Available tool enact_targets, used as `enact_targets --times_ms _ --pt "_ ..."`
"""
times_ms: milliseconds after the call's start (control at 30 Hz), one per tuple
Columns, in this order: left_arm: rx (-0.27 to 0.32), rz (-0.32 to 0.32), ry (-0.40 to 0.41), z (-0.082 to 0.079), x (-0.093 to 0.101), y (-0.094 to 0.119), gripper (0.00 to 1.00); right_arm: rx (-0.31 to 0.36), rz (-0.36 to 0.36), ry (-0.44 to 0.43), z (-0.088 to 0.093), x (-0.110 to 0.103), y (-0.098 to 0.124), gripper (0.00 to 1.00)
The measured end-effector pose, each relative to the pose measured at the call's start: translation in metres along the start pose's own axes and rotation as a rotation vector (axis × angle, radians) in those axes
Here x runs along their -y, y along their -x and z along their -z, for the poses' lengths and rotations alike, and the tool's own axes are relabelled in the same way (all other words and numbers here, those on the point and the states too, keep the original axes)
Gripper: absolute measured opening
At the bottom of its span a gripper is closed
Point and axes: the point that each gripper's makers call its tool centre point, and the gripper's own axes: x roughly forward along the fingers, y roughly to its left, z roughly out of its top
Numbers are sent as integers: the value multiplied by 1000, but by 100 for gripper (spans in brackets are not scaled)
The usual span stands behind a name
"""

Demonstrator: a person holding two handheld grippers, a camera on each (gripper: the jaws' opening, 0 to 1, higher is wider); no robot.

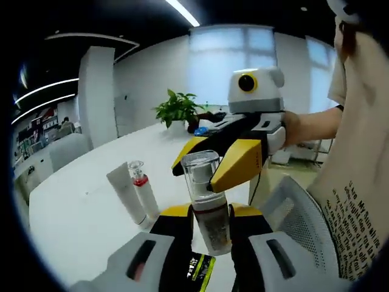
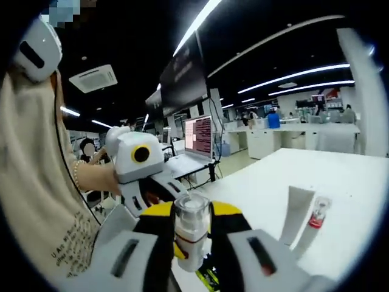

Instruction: Arrange the skincare products in the storage area until every visible bottle or jar stands upright without overlapping.

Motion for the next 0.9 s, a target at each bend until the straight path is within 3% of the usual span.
enact_targets --times_ms 100,200,367,533,900 --pt "6 -25 28 3 -5 -1 21 1 62 0 4 11 3 21" --pt "19 -45 45 7 -7 -1 30 -10 118 11 12 27 8 21" --pt "-26 -79 57 26 -9 1 38 -100 226 48 44 58 13 21" --pt "-61 -143 105 44 -17 8 55 -106 347 62 60 95 13 21" --pt "-87 -233 180 62 -30 27 76 -93 419 152 83 143 0 21"
